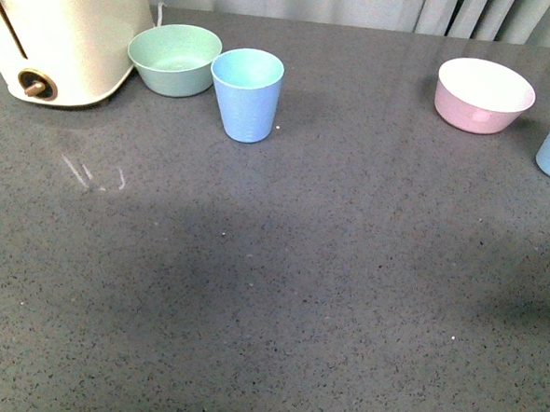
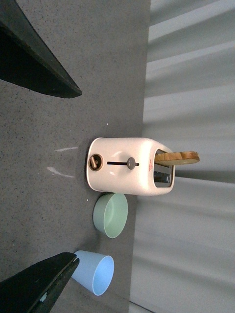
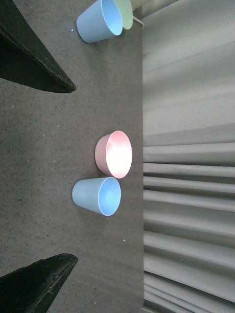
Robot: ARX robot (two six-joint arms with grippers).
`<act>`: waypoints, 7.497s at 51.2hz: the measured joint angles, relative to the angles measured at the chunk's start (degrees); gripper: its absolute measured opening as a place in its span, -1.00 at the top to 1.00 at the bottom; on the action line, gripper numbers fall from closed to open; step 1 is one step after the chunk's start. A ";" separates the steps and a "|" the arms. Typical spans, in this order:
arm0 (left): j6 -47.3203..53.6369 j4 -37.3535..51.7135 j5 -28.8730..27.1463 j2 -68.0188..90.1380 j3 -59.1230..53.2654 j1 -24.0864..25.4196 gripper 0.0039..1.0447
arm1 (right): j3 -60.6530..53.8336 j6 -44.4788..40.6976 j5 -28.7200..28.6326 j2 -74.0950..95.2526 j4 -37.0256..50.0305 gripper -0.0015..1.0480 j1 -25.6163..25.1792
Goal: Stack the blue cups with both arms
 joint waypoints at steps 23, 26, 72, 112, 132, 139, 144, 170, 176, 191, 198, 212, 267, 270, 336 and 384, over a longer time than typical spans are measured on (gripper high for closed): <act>0.00 0.00 -0.02 0.00 0.00 0.00 -0.83 | 0.00 0.00 0.00 0.00 0.00 -0.83 0.00; 0.00 0.00 0.00 0.00 0.00 0.00 -0.83 | 0.00 0.00 0.00 0.00 0.00 -0.83 0.00; -11.52 3.91 -3.19 73.42 34.49 -14.38 -0.83 | 0.00 0.00 0.00 0.00 0.00 -0.83 0.00; -22.58 -6.60 -10.40 108.89 70.16 -26.80 -0.83 | 0.00 0.00 0.00 0.00 0.00 -0.83 0.00; -24.81 -15.56 -14.45 119.43 83.69 -28.33 -0.83 | 0.00 0.00 -0.02 0.00 0.00 -0.83 0.00; -26.43 -19.61 -15.30 123.01 89.13 -28.20 -0.83 | 0.00 0.00 0.00 0.00 0.00 -0.83 0.00; -27.76 -21.68 -15.65 125.00 92.19 -27.85 -0.83 | 0.00 0.00 0.00 0.00 0.00 -0.83 0.00; -35.60 -28.26 -14.14 130.73 99.21 -26.27 -0.60 | 0.00 0.00 0.00 0.00 0.00 -0.83 0.00; -37.05 -29.14 -13.66 131.12 99.30 -26.29 -0.26 | 0.00 0.00 -0.02 0.00 0.02 -0.83 0.00; -39.10 -30.16 -13.31 131.25 99.30 -27.08 0.63 | 0.00 0.00 -0.02 0.00 0.00 -0.83 0.00; -40.19 -30.86 -11.80 130.16 98.20 -28.72 0.97 | 0.00 0.00 0.00 0.00 0.00 -0.83 0.00; -41.22 -32.74 -7.76 125.79 93.11 -35.04 0.97 | 0.00 0.00 0.00 0.00 0.00 -0.83 0.00; -43.36 -31.54 -5.99 127.14 94.09 -43.15 0.00 | 0.00 0.00 -0.02 0.00 0.00 -0.83 0.00; -43.34 -31.32 -5.97 127.12 94.12 -43.15 -0.13 | 0.00 0.00 -0.02 0.00 0.00 -0.83 0.00; -1.64 53.07 -21.99 77.26 24.63 -21.79 0.51 | 0.00 0.00 -0.02 0.00 0.00 -0.83 0.00; -0.13 34.49 -0.04 34.64 0.02 -0.13 0.97 | 0.00 0.00 -0.02 0.00 0.00 -0.83 0.00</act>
